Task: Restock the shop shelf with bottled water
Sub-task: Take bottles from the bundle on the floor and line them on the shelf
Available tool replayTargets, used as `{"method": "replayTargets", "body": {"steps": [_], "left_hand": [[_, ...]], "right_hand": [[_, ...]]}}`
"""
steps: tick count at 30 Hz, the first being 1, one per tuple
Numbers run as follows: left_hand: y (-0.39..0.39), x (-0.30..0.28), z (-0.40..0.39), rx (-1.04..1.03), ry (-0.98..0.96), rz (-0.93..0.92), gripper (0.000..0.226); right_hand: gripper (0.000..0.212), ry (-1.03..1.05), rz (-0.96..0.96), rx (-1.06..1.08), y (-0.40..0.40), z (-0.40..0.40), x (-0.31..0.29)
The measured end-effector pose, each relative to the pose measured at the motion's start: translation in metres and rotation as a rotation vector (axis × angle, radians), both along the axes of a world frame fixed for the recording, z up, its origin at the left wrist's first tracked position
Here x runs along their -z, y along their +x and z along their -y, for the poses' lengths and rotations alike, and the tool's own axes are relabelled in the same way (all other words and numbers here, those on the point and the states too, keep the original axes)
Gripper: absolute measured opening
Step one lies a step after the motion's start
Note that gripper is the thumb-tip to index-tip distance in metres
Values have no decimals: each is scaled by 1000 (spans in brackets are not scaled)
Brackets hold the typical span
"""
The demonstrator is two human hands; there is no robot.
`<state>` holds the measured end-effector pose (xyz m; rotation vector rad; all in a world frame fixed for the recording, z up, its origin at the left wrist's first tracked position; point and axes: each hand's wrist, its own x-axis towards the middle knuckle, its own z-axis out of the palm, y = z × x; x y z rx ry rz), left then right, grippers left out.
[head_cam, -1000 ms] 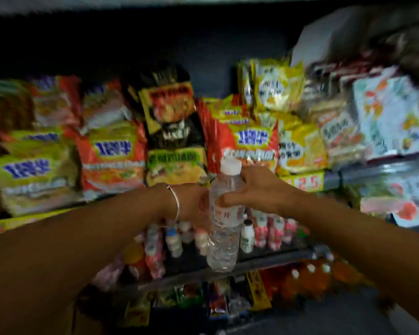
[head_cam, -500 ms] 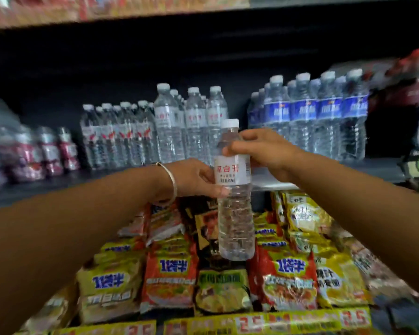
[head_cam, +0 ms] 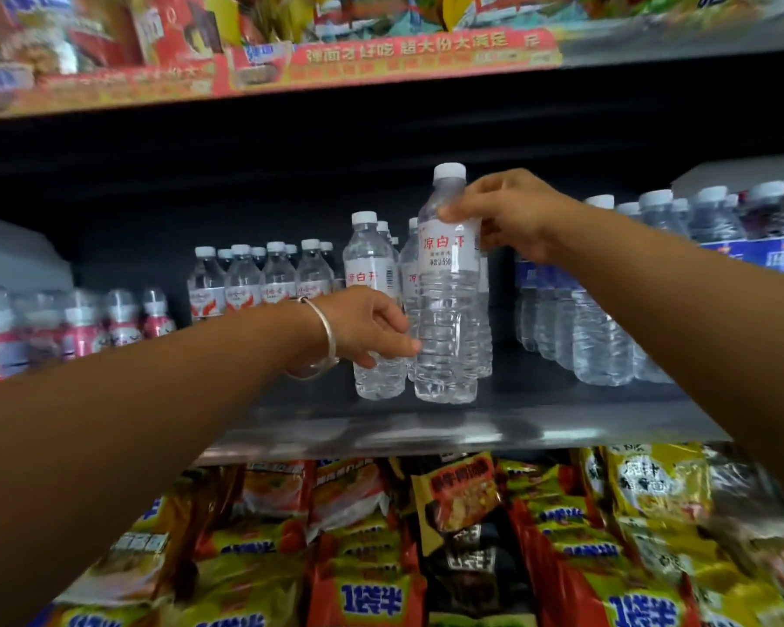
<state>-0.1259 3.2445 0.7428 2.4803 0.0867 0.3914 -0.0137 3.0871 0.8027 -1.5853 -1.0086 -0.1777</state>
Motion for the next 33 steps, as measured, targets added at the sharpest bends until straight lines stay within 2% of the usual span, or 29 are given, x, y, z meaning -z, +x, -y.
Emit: {"method": "replayTargets", "body": {"steps": [3, 6, 9, 12, 17, 21, 25, 26, 33], "left_hand": [[13, 2, -13, 16, -27, -11, 31], [25, 5, -23, 45, -61, -25, 27], [33, 8, -29, 67, -84, -28, 28], [40, 12, -34, 91, -110, -44, 24], [48, 18, -34, 109, -104, -72, 24], [51, 22, -32, 108, -80, -63, 27], [53, 25, -29, 110, -69, -59, 26], [53, 25, -28, 109, -67, -59, 26], [51, 28, -21, 74, -35, -48, 25]], "right_hand": [[27, 2, -2, -2, 12, -14, -4], [23, -9, -7, 32, 23, -27, -5], [32, -78, -27, 56, 35, -38, 0], [13, -142, -29, 47, 44, -43, 7], [52, -106, -98, 30, 48, -42, 8], [51, -97, -62, 30, 48, -47, 12], [19, -28, -73, 9, 48, -47, 20], [17, -11, -76, -1, 49, -46, 22], [45, -21, -63, 3, 45, -42, 37]]}}
